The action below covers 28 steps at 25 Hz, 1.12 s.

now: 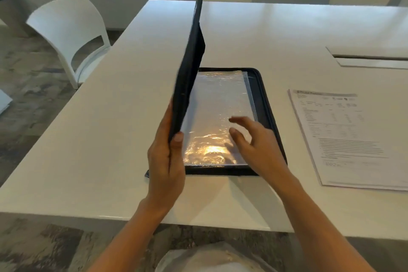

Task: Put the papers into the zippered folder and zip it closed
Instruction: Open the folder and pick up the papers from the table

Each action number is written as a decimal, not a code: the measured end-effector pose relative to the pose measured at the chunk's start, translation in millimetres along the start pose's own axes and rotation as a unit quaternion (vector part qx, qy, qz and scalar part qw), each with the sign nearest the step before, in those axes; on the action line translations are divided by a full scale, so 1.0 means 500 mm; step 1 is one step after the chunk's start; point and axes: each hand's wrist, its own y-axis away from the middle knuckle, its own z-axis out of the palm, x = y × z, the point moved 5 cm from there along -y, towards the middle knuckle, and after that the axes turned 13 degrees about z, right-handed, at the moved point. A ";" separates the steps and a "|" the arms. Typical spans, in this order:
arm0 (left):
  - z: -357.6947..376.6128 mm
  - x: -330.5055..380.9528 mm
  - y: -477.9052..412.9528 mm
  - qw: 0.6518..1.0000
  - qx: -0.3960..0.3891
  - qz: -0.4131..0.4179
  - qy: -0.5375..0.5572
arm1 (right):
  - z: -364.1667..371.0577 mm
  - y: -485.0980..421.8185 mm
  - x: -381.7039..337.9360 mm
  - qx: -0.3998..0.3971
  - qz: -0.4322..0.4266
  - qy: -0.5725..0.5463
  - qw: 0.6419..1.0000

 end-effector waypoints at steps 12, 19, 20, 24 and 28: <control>-0.201 -0.072 0.021 0.948 0.276 -0.098 -0.125 | 0.058 -0.022 0.080 0.003 -0.025 0.227 0.974; -0.260 -0.142 0.082 0.879 0.231 -0.254 -0.331 | 0.052 -0.032 0.089 -0.009 -0.036 0.219 0.975; -0.260 -0.142 0.079 0.867 0.208 -0.258 -0.373 | 0.051 -0.033 0.089 -0.010 -0.036 0.219 0.975; -0.248 -0.141 0.061 0.808 0.070 -0.260 -0.524 | 0.042 -0.039 0.091 -0.017 -0.034 0.213 0.976; -0.230 -0.170 0.052 0.805 -0.093 -0.241 -0.534 | 0.039 -0.041 0.092 -0.025 -0.035 0.202 0.978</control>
